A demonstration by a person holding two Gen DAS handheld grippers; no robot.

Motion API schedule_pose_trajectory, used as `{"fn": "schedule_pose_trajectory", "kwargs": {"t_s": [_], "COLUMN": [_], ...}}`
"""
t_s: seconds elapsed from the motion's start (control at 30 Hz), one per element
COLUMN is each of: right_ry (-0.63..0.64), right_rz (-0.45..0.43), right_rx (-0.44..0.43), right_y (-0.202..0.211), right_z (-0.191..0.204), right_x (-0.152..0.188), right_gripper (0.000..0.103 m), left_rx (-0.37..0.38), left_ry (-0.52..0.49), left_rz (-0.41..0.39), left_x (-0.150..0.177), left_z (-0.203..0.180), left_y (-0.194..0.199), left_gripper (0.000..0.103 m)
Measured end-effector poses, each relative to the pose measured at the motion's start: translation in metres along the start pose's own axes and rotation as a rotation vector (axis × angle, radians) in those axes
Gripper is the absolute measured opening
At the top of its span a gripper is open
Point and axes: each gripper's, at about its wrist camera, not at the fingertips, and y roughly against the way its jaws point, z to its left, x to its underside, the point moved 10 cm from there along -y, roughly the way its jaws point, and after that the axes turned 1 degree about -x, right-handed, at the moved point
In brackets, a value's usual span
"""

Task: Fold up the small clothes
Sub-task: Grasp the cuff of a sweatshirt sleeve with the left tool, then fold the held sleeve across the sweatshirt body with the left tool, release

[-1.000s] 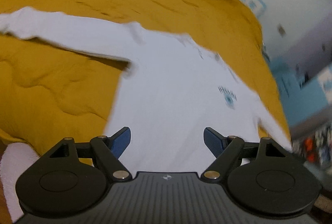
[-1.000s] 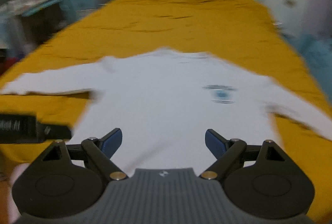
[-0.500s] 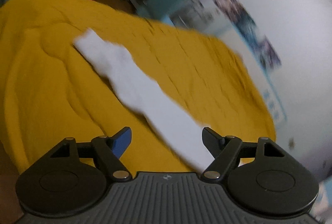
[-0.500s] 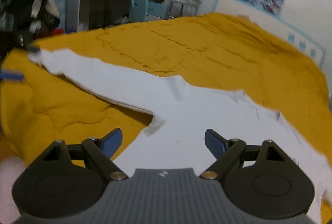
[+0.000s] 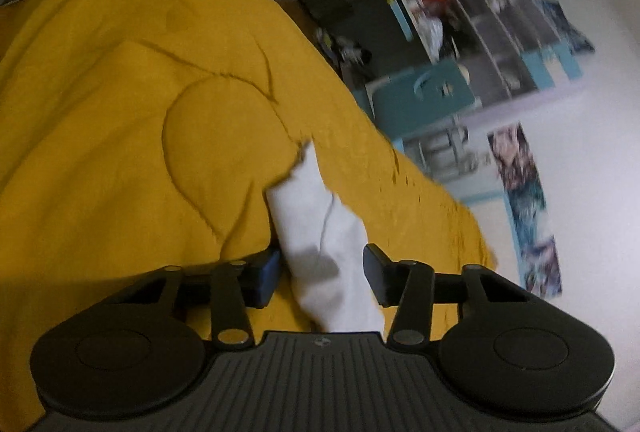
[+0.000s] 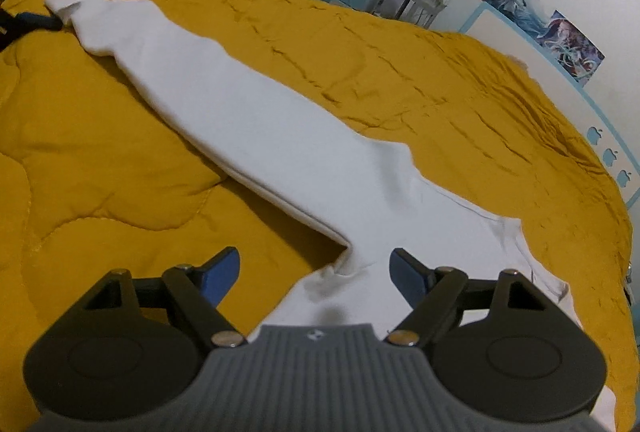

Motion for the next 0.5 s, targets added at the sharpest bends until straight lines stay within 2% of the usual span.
{"fn": "schedule_pose_trajectory", "kwargs": {"t_s": [0.03, 0.13, 0.17, 0.23, 0.27, 0.37, 0.5], "right_ry": [0.005, 0.006, 0.006, -0.007, -0.011, -0.024, -0.085], "right_rz": [0.006, 0.016, 0.022, 0.027, 0.023, 0.022, 0.028], "right_rx": [-0.001, -0.002, -0.004, -0.012, -0.019, -0.033, -0.035], "right_y": [-0.003, -0.009, -0.010, -0.010, -0.009, -0.003, 0.011], "right_z": [0.001, 0.005, 0.007, 0.010, 0.011, 0.011, -0.002], "right_x": [0.001, 0.001, 0.000, -0.001, -0.001, 0.001, 0.010], "right_gripper": [0.077, 0.077, 0.077, 0.077, 0.077, 0.077, 0.077], "left_rx": [0.002, -0.003, 0.001, 0.017, 0.021, 0.049, 0.167], "left_ry": [0.009, 0.036, 0.040, 0.039, 0.035, 0.007, -0.032], "left_rz": [-0.015, -0.039, -0.038, -0.033, -0.030, -0.032, -0.016], "left_x": [-0.006, -0.012, -0.012, -0.014, -0.014, -0.012, -0.001], "left_z": [0.003, 0.006, 0.007, 0.003, 0.000, -0.016, -0.062], "left_y": [-0.001, -0.007, -0.008, -0.013, -0.014, -0.015, -0.008], "left_gripper": [0.051, 0.031, 0.022, 0.015, 0.006, 0.006, 0.006]}}
